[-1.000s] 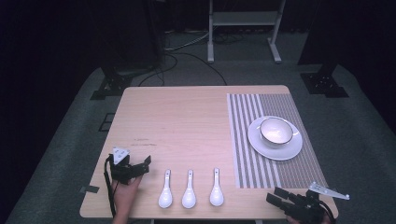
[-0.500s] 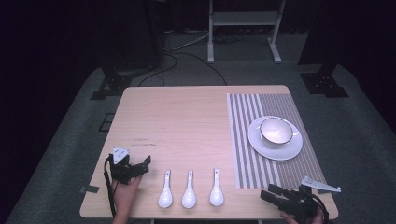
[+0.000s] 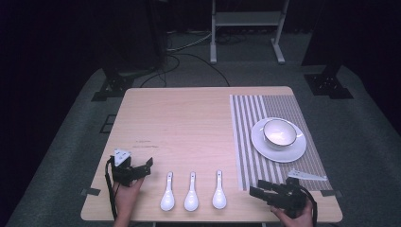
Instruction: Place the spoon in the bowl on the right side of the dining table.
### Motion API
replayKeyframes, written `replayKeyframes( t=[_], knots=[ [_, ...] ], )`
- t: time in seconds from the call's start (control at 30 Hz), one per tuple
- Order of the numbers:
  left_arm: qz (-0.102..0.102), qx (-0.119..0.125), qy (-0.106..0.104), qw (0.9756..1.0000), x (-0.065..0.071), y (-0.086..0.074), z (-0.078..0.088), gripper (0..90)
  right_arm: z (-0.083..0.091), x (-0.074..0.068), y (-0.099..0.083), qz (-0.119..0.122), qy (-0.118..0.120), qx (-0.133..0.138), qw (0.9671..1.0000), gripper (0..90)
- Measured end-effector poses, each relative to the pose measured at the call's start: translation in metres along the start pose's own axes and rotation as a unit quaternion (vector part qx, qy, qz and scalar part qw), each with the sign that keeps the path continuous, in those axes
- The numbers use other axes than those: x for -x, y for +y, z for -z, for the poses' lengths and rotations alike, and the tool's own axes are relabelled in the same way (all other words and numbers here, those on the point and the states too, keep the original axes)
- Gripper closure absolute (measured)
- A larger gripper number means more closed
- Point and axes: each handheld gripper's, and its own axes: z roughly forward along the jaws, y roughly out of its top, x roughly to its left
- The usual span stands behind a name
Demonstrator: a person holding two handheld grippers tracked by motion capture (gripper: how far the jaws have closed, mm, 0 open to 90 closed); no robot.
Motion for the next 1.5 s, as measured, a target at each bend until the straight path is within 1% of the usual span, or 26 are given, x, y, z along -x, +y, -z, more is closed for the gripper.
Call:
replayKeyframes(
  t=[0.3,0.5,0.63,0.83,0.87,1.0,1.3,1.5],
  knots=[
    [0.000,0.000,0.000,1.0000,0.000,0.000,0.000,3.3,-0.017,-0.001,0.009,-0.007,0.013,-0.018,0.9997,28.0],
    [0.001,0.001,0.000,1.0000,0.000,0.000,0.000,3.3,-0.026,0.000,0.014,-0.012,0.016,-0.028,0.9994,28.0],
    [0.002,0.001,0.000,1.0000,-0.001,0.000,0.000,3.3,-0.036,-0.001,0.019,-0.018,0.021,-0.042,0.9987,28.0],
    [0.003,0.002,0.000,1.0000,-0.001,0.000,0.000,3.3,-0.050,-0.004,0.024,-0.019,0.025,-0.055,0.9980,28.0],
    [0.003,0.002,0.000,1.0000,-0.001,0.000,0.000,3.3,-0.050,-0.004,0.024,-0.019,0.025,-0.055,0.9980,28.0],
    [0.005,0.004,0.000,1.0000,-0.001,0.000,0.000,3.3,-0.061,-0.005,0.027,-0.019,0.028,-0.067,0.9972,28.0],
    [0.006,0.004,-0.001,1.0000,-0.001,0.000,0.000,3.3,-0.081,-0.002,0.034,-0.024,0.025,-0.090,0.9954,28.1],
    [0.007,0.004,-0.001,1.0000,-0.001,0.000,0.000,3.3,-0.090,0.001,0.034,-0.034,0.020,-0.099,0.9942,28.3]
  ],
)
